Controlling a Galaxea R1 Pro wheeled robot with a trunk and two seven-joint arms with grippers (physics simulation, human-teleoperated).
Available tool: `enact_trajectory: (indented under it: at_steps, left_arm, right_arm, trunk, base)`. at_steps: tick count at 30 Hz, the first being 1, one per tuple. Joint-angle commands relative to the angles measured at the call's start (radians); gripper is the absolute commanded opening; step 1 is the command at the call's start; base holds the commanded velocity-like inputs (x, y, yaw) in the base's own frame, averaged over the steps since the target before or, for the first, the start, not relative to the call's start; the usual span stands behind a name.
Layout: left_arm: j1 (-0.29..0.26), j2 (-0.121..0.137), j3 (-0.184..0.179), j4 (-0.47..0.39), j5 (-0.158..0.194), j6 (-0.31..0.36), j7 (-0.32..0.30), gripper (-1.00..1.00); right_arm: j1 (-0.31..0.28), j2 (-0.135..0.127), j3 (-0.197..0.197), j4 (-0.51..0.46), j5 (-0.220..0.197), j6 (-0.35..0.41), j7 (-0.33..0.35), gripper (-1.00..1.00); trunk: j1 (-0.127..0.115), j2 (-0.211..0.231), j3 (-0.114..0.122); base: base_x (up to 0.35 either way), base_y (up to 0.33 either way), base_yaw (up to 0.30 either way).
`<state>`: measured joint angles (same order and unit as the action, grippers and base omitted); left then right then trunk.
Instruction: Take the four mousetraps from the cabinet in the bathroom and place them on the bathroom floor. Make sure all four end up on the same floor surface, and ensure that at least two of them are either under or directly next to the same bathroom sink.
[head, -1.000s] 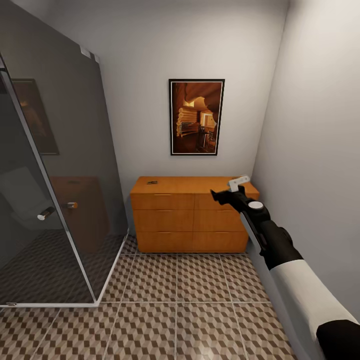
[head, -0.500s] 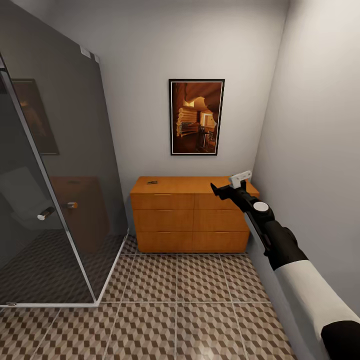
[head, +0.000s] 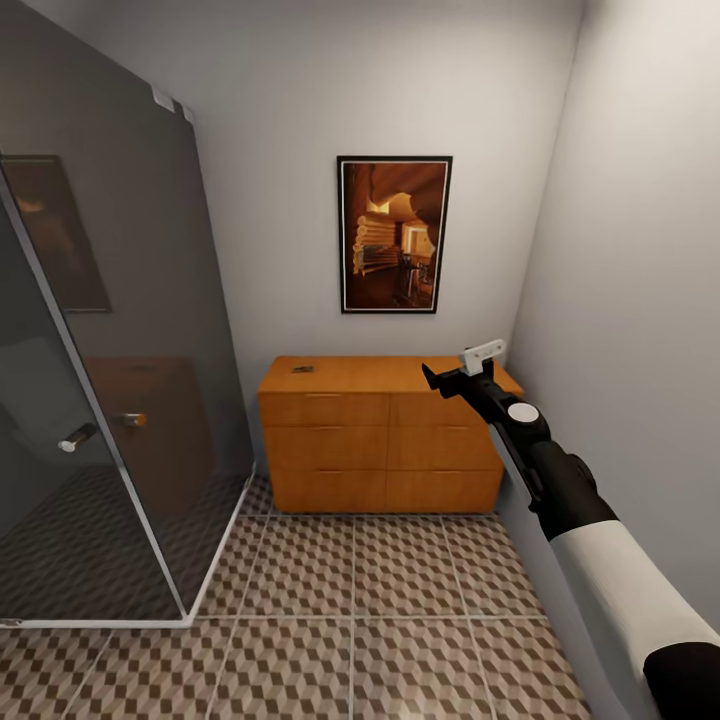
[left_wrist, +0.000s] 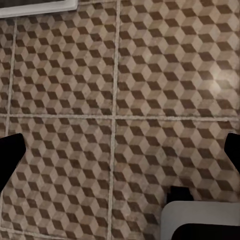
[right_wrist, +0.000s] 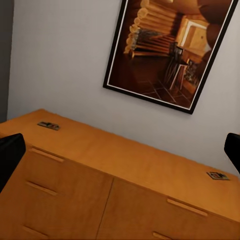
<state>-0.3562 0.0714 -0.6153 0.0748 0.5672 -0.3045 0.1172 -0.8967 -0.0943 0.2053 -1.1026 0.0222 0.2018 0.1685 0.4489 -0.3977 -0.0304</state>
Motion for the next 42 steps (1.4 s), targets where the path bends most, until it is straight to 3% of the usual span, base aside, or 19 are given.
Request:
enact_trajectory:
  at_steps: [1, 6, 13, 17, 25, 33, 42]
  left_arm:
    - [-0.001, -0.001, -0.006, 0.003, 0.0, -0.004, 0.002, 1.0]
    - [-0.001, -0.001, -0.006, 0.003, 0.0, 0.002, 0.002, 1.0]
    - [0.013, 0.001, -0.006, 0.004, 0.0, 0.128, -0.001, 1.0]
    - [0.04, 0.004, -0.006, 0.005, 0.0, 0.159, -0.002, 1.0]
    - [0.085, 0.009, -0.006, 0.005, 0.0, 0.174, 0.002, 1.0]
    - [0.093, 0.016, -0.006, 0.004, 0.0, 0.177, 0.001, 1.0]
    - [0.094, 0.015, -0.006, 0.003, 0.0, 0.178, 0.001, 1.0]
  right_arm:
    - [-0.001, -0.001, 0.001, -0.001, 0.002, 0.005, 0.002, 1.0]
    - [-0.001, 0.0, 0.002, 0.003, 0.001, 0.006, 0.003, 1.0]
    - [-0.001, 0.002, 0.002, 0.023, 0.001, 0.009, 0.002, 1.0]
    - [-0.001, 0.004, 0.003, 0.036, 0.001, 0.012, 0.002, 1.0]
    - [-0.001, 0.005, 0.005, 0.067, -0.001, 0.013, 0.009, 1.0]
    - [-0.001, 0.004, 0.005, 0.072, -0.003, 0.008, 0.012, 1.0]
    - [-0.001, 0.004, 0.006, 0.072, -0.002, 0.007, 0.012, 1.0]
  trunk:
    - [0.001, -0.002, -0.002]
    - [0.001, -0.002, -0.002]
    - [0.001, -0.002, -0.002]
    - [0.001, -0.002, -0.002]
    - [0.001, -0.002, -0.002]
    - [0.001, -0.002, -0.002]
    - [0.001, -0.002, -0.002]
  base:
    - [0.238, 0.0, 0.0]
    - [0.204, 0.0, 0.0]
    - [0.068, 0.0, 0.0]
    - [0.013, 0.0, 0.0]
    - [0.002, 0.0, 0.0]
    - [0.041, -0.011, 0.0]
    - [0.249, -0.067, 0.0]
